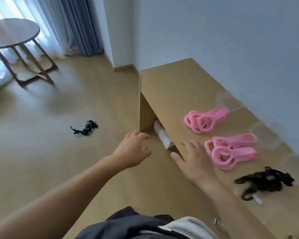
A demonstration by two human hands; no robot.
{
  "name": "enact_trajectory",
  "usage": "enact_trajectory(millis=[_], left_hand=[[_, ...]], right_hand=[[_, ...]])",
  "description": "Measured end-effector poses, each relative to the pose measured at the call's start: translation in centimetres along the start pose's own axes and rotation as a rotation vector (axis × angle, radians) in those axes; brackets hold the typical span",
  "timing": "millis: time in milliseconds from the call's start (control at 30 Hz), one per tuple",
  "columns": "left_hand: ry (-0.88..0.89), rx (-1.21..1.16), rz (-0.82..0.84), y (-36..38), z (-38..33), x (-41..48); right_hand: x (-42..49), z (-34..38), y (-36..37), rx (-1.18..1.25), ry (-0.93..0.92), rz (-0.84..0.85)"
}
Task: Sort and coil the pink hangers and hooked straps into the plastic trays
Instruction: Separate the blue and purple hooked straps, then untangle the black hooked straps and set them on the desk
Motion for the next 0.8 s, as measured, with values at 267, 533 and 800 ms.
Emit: enact_trajectory(millis=[267,533,800], left_hand=[[-0.214,-0.096,-0.214,-6.0,10.3,-3.8],[-0.412,-0.160,-0.319,-11.1,15.5,-1.3],[-0.548,-0.231,-0.405,-16.7,19.3,3.2]], right_hand=[[6.8,12.5,3.7,-0.104,-0.374,0.199],[17.0,20.6,4.8,-0.142,-0.601,0.334],[26.6,27.3,5.1,-0.204,-0.740,0.440]])
Point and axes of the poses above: each hand's wrist, its own x-axis towards the middle knuckle, its own y-axis out of the palm, z = x × y, the point moved 1 cm from there along x, towards the middle knuckle, and after that the axes turned 8 degrees about z, right-handed, at the moved point
